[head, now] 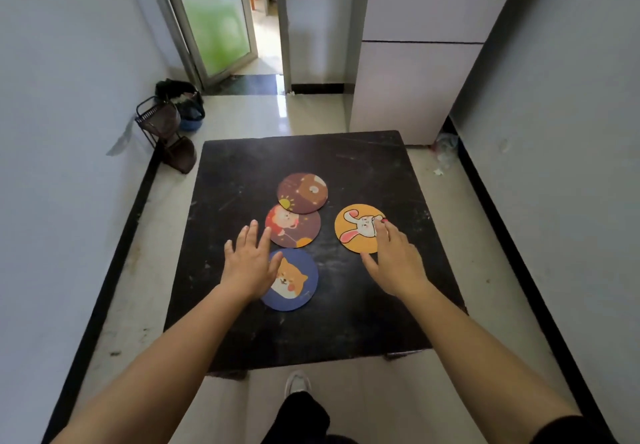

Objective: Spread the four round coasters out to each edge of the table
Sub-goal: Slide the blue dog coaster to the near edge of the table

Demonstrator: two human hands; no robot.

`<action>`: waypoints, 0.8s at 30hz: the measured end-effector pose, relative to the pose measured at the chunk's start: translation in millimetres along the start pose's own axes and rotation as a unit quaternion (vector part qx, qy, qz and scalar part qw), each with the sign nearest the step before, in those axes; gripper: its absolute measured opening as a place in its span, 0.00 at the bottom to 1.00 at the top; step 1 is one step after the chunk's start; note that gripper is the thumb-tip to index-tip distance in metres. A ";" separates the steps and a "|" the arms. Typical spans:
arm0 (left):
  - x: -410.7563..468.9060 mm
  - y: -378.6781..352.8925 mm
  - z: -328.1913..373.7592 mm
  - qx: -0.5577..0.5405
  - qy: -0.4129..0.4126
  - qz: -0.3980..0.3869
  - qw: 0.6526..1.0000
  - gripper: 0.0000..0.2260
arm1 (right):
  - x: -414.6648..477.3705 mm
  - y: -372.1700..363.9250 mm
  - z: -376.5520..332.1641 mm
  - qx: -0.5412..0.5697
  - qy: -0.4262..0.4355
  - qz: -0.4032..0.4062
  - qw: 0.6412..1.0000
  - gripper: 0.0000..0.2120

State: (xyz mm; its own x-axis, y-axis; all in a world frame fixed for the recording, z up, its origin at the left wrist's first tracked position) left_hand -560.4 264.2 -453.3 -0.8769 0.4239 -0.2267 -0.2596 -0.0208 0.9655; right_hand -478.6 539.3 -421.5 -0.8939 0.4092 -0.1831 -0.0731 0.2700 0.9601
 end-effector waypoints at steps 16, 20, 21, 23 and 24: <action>29.2 -138.7 -55.9 -0.242 0.272 -0.140 0.921 0.31 | 6.1 -212.6 -43.9 0.319 -0.257 -0.398 0.821 0.31; 26.0 -144.9 -64.3 -0.274 0.306 -0.153 0.899 0.29 | -1.0 -226.6 -35.8 0.395 -0.338 -0.389 0.761 0.27; 22.4 -146.5 -63.7 -0.281 0.308 -0.156 0.895 0.28 | -0.7 -227.1 -32.1 0.403 -0.343 -0.389 0.754 0.26; 14.6 -148.7 -57.4 -0.289 0.301 -0.155 0.896 0.25 | 2.3 -225.5 -21.6 0.401 -0.344 -0.380 0.759 0.23; 11.6 -149.5 -52.8 -0.288 0.293 -0.155 0.899 0.22 | 5.5 -222.7 -16.1 0.393 -0.335 -0.371 0.772 0.21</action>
State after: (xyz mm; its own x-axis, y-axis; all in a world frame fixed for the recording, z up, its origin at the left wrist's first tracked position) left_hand -553.1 224.4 -607.0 -0.7455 -0.0560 -0.6642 -0.5457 -0.5208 0.6565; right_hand -474.4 467.4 -632.9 -0.2863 0.1757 -0.9419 0.0704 0.9842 0.1622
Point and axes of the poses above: each hand's wrist, its own x-axis towards the middle knuckle, its own y-axis out of the back of the hand, z = x × y, the point moved 10 cm from there along x, towards the middle knuckle, and after that the axes turned 9 degrees about -y, right-handed, at the moved point
